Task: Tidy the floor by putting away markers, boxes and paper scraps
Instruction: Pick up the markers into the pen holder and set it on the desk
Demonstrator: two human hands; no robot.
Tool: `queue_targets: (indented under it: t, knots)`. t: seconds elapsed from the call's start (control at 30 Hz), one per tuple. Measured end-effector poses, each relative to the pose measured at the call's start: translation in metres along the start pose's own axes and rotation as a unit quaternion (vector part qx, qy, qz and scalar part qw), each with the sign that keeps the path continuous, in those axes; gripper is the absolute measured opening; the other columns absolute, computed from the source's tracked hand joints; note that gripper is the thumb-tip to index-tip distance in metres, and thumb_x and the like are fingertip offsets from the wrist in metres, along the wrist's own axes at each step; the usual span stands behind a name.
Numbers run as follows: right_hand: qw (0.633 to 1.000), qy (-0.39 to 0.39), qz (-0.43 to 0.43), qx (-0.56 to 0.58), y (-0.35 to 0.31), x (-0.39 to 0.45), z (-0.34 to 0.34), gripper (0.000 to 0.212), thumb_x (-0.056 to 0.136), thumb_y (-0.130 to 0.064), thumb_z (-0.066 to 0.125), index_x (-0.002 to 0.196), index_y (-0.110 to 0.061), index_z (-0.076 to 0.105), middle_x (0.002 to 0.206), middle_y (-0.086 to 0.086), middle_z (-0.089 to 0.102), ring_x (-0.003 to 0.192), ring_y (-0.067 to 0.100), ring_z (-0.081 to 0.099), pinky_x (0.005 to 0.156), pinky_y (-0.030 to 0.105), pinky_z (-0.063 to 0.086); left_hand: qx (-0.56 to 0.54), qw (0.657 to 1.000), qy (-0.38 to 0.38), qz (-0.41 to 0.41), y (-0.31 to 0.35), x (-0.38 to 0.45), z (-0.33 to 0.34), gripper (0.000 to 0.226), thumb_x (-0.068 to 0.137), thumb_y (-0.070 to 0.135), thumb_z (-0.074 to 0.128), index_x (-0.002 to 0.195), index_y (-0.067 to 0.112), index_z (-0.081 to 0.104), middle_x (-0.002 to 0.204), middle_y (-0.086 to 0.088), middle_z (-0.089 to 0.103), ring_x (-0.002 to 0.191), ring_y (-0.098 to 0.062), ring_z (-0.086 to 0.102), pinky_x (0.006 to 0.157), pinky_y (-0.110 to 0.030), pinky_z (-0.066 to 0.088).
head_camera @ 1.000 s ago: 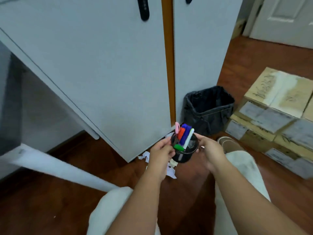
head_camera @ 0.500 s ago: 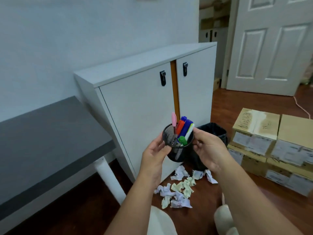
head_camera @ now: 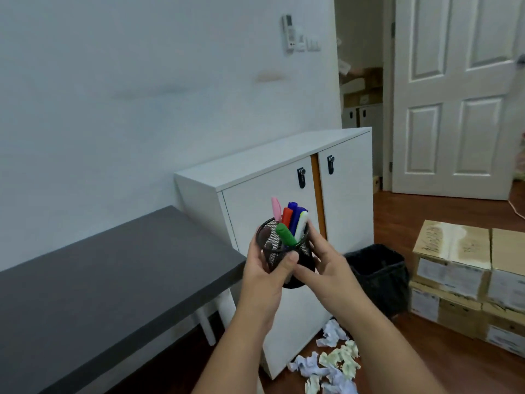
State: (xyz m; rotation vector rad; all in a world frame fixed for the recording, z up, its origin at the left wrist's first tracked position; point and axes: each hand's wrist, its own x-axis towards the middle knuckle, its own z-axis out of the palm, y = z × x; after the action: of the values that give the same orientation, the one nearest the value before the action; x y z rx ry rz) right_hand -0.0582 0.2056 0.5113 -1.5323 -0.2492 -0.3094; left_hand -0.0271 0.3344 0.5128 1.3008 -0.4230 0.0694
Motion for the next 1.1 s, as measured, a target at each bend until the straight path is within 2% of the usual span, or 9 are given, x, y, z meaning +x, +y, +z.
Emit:
queue_targets:
  t: [0.13, 0.27, 0.4, 0.47, 0.57, 0.7, 0.8, 0.9, 1.1]
  knots:
    - [0.999, -0.015, -0.019, -0.027, -0.004, 0.007, 0.049, 0.091, 0.085, -0.004, 0.068, 0.151, -0.042, 0.019, 0.141, -0.021, 0.05, 0.125, -0.008, 0.05, 0.103, 0.02, 0.045, 0.023, 0.999, 0.024, 0.011, 0.032, -0.003, -0.038, 0.065, 0.073, 0.011, 0.074, 0.134, 0.017, 0.052, 0.122, -0.007, 0.069, 0.11, -0.018, 0.067, 0.08, -0.024, 0.056]
    - [0.998, -0.024, -0.031, -0.044, -0.004, 0.014, 0.097, 0.097, 0.082, -0.008, 0.073, 0.153, -0.039, 0.015, 0.146, -0.017, 0.046, 0.129, -0.005, 0.046, 0.097, 0.004, 0.041, 0.049, 0.998, 0.025, 0.011, 0.059, -0.009, -0.083, 0.048, 0.085, -0.002, 0.066, 0.128, 0.017, 0.056, 0.113, -0.005, 0.073, 0.101, -0.019, 0.07, 0.076, -0.032, 0.058]
    - [0.998, -0.056, -0.028, -0.029, -0.004, 0.022, 0.129, 0.095, 0.08, -0.005, 0.073, 0.152, -0.039, 0.021, 0.129, -0.026, 0.056, 0.112, -0.014, 0.056, 0.103, 0.021, 0.045, 0.092, 0.995, 0.025, 0.002, 0.075, -0.012, -0.126, 0.046, 0.087, -0.007, 0.062, 0.126, 0.016, 0.058, 0.111, 0.002, 0.074, 0.104, -0.015, 0.069, 0.083, -0.03, 0.057]
    - [0.996, -0.077, -0.026, -0.028, 0.0, 0.027, 0.143, 0.092, 0.08, -0.002, 0.073, 0.149, -0.038, 0.026, 0.121, -0.029, 0.059, 0.108, -0.016, 0.057, 0.1, 0.02, 0.046, 0.107, 0.994, 0.031, -0.003, 0.081, -0.012, -0.149, 0.047, 0.087, -0.008, 0.061, 0.128, 0.015, 0.057, 0.112, 0.004, 0.074, 0.105, -0.012, 0.068, 0.083, -0.024, 0.055]
    - [0.993, -0.107, -0.017, -0.044, 0.005, 0.041, 0.16, 0.09, 0.08, -0.003, 0.073, 0.15, -0.036, 0.027, 0.123, -0.028, 0.057, 0.112, -0.016, 0.055, 0.098, 0.013, 0.044, 0.114, 0.993, 0.035, -0.016, 0.087, -0.009, -0.177, 0.05, 0.088, -0.007, 0.061, 0.132, 0.013, 0.054, 0.121, -0.003, 0.07, 0.113, -0.018, 0.066, 0.093, -0.032, 0.055]
    - [0.983, -0.156, -0.002, -0.097, 0.015, 0.07, 0.182, 0.091, 0.08, -0.013, 0.074, 0.15, -0.044, 0.022, 0.134, -0.022, 0.054, 0.125, -0.001, 0.051, 0.111, 0.034, 0.04, 0.123, 0.989, 0.072, -0.039, 0.087, -0.004, -0.218, 0.05, 0.087, -0.006, 0.063, 0.132, 0.014, 0.052, 0.134, -0.007, 0.06, 0.12, -0.024, 0.061, 0.092, -0.035, 0.056]
    - [0.973, -0.191, 0.005, -0.131, 0.021, 0.096, 0.198, 0.089, 0.08, -0.016, 0.074, 0.149, -0.043, 0.024, 0.139, -0.009, 0.053, 0.128, 0.01, 0.051, 0.112, 0.041, 0.039, 0.15, 0.984, 0.087, -0.047, 0.084, 0.002, -0.248, 0.05, 0.087, -0.006, 0.064, 0.129, 0.018, 0.053, 0.136, -0.004, 0.058, 0.121, -0.022, 0.06, 0.095, -0.038, 0.054]
    - [0.968, -0.208, 0.01, -0.143, 0.031, 0.126, 0.218, 0.087, 0.079, -0.015, 0.075, 0.149, -0.038, 0.028, 0.137, -0.005, 0.055, 0.124, 0.011, 0.054, 0.111, 0.042, 0.04, 0.197, 0.975, 0.089, -0.058, 0.079, 0.017, -0.275, 0.052, 0.088, -0.005, 0.064, 0.132, 0.017, 0.048, 0.135, -0.002, 0.055, 0.109, -0.018, 0.064, 0.081, -0.028, 0.056]
    - [0.965, -0.216, 0.03, -0.146, 0.048, 0.186, 0.256, 0.082, 0.084, -0.007, 0.07, 0.149, -0.036, 0.028, 0.126, -0.007, 0.055, 0.118, 0.013, 0.056, 0.104, 0.033, 0.044, 0.291, 0.949, 0.076, -0.09, 0.066, 0.071, -0.326, 0.065, 0.088, 0.006, 0.069, 0.144, 0.018, 0.036, 0.135, -0.006, 0.057, 0.11, -0.022, 0.066, 0.099, -0.04, 0.052]
